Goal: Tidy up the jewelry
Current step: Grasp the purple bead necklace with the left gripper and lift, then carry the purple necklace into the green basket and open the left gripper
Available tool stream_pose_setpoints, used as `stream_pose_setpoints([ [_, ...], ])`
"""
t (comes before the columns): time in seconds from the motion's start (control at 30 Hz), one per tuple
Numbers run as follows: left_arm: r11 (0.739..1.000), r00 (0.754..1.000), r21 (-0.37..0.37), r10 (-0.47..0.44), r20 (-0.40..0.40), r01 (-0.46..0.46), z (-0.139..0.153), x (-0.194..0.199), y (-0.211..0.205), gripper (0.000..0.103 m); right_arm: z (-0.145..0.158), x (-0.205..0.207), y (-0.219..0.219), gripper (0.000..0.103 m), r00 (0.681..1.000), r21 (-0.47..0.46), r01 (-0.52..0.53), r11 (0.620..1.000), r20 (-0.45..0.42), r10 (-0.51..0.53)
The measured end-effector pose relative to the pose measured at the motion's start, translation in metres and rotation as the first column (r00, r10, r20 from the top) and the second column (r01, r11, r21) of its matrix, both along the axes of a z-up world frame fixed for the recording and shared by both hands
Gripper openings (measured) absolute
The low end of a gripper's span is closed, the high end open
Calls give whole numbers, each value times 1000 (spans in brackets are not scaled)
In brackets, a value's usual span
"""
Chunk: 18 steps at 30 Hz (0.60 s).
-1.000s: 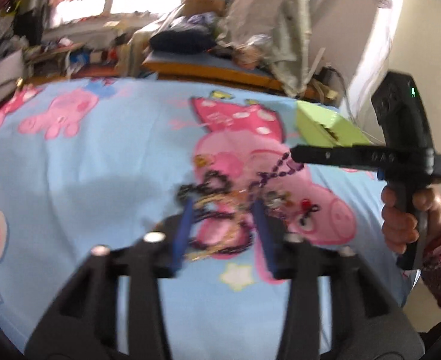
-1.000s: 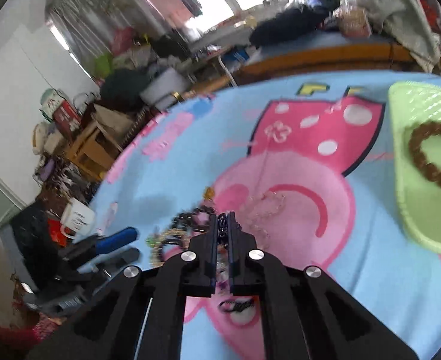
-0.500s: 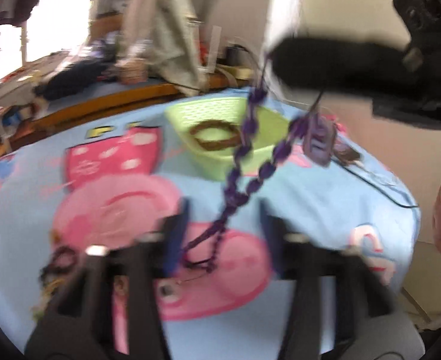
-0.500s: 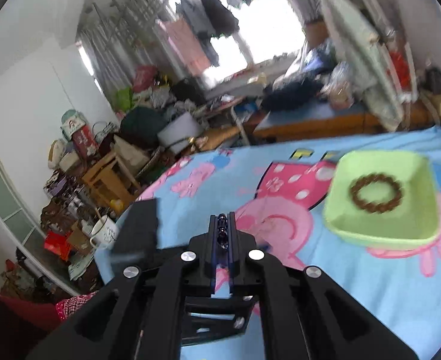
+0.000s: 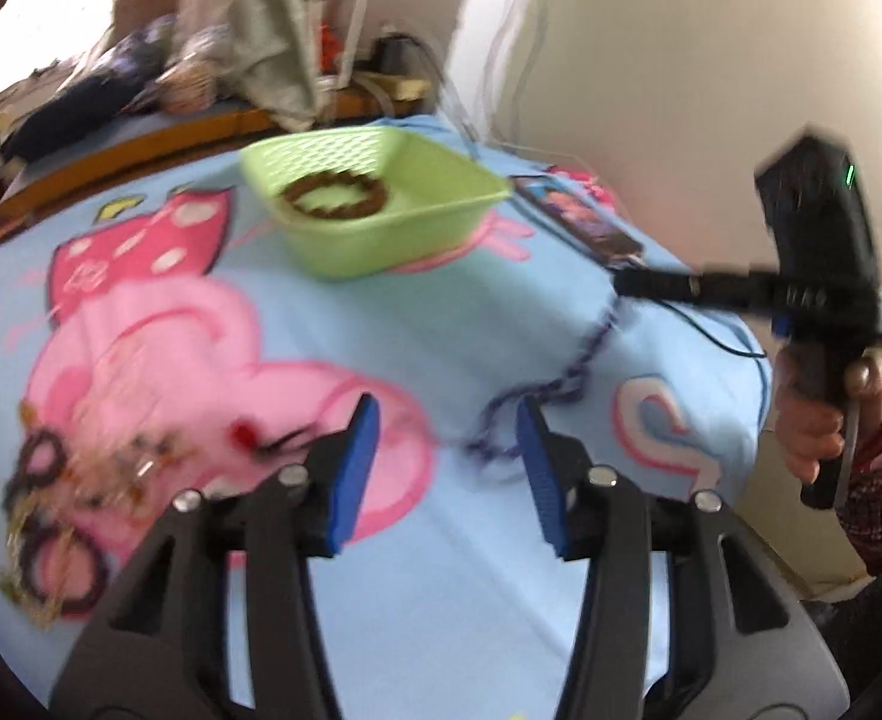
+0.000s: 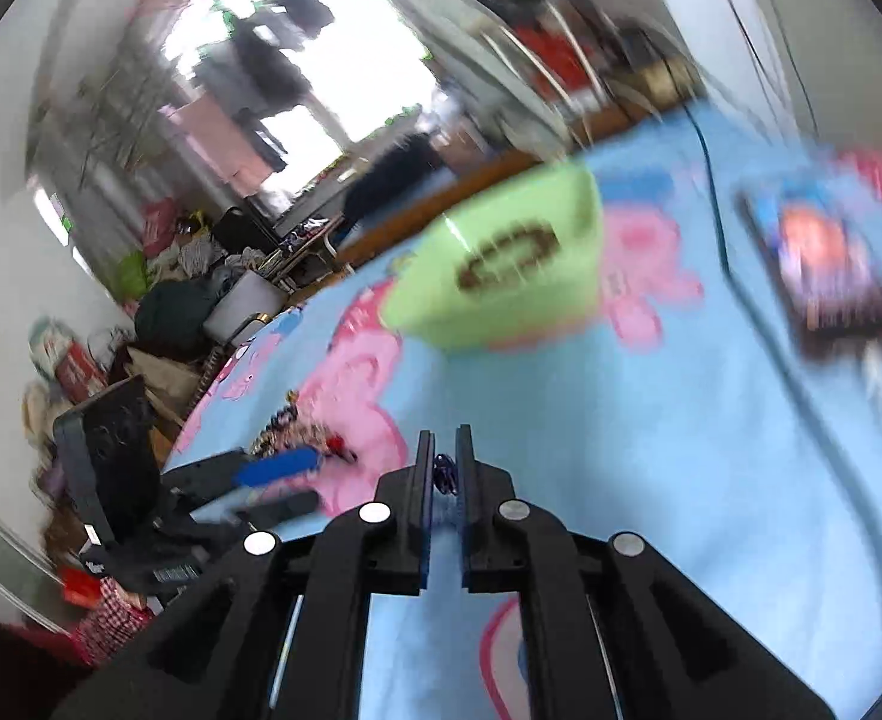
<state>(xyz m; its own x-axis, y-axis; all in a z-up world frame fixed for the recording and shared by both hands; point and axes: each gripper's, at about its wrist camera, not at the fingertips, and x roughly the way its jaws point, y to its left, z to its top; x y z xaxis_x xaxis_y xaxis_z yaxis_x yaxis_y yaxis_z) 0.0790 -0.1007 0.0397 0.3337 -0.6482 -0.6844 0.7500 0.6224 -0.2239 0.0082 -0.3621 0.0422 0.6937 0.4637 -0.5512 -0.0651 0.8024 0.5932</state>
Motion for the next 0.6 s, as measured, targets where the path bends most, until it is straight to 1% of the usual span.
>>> stream_pose_setpoints([
  [0.03, 1000, 1000, -2, 24, -15, -24, -1, 2, 8, 45, -8, 0, -1, 0, 1000, 16, -3, 1000, -21, 3],
  [0.1, 999, 999, 12, 38, -31, -37, -4, 2, 11, 46, -21, -1, -1, 0, 998, -2, -29, 1000, -54, 28],
  [0.13, 999, 999, 21, 32, -29, -32, -7, 1, 9, 46, -23, -3, 0, 8, 998, -30, -36, 999, -55, 34],
  [0.17, 999, 999, 26, 22, -26, -22, -8, -2, 6, 46, -24, -5, 2, 23, 998, -56, -34, 998, -55, 30],
  [0.2, 999, 1000, 31, 7, -23, -7, -10, -4, 0, 46, -23, -6, 3, 29, 998, -98, -27, 995, -53, 22],
  [0.23, 999, 1000, 48, -15, -15, 16, -13, -8, -10, 46, -21, -8, 6, 30, 999, -171, -28, 985, -43, 21],
  [0.27, 997, 1000, 67, -30, -4, 30, -16, -11, -19, 46, -18, -10, 10, 31, 999, -240, -34, 970, -28, 28],
  [0.3, 995, 999, 87, -44, 8, 43, -19, -13, -27, 46, -16, -12, 16, 32, 999, -322, -42, 946, -16, 39],
  [0.33, 991, 997, 120, -68, 30, 64, -23, -17, -37, 46, -16, -13, 20, 32, 999, -379, -54, 924, -14, 53],
  [0.37, 985, 995, 150, -89, 49, 81, -27, -19, -47, 46, -16, -14, 27, 34, 996, -446, -83, 891, -23, 81],
  [0.43, 978, 993, 189, -100, 64, 87, -34, -20, -60, 46, -23, -13, 39, 35, 990, -522, -142, 841, -60, 130],
  [0.47, 979, 991, 186, -100, 90, 82, -35, -21, -62, 46, -29, -11, 43, 35, 987, -551, -161, 819, -79, 141],
  [0.5, 978, 990, 188, -106, 96, 86, -36, -21, -64, 45, -31, -10, 45, 35, 986, -557, -164, 814, -74, 148],
  [0.53, 978, 989, 189, -109, 101, 89, -36, -21, -65, 17, -32, -9, 46, 34, 985, -543, -172, 822, -73, 158],
  [0.57, 976, 990, 190, -120, 71, 104, -37, -18, -66, 5, -32, -8, 46, 14, 984, -532, -178, 828, -74, 164],
  [0.6, 980, 993, 172, -113, 44, 104, -38, -14, -65, 5, -32, -6, 47, 0, 981, -501, -191, 844, -63, 185],
])
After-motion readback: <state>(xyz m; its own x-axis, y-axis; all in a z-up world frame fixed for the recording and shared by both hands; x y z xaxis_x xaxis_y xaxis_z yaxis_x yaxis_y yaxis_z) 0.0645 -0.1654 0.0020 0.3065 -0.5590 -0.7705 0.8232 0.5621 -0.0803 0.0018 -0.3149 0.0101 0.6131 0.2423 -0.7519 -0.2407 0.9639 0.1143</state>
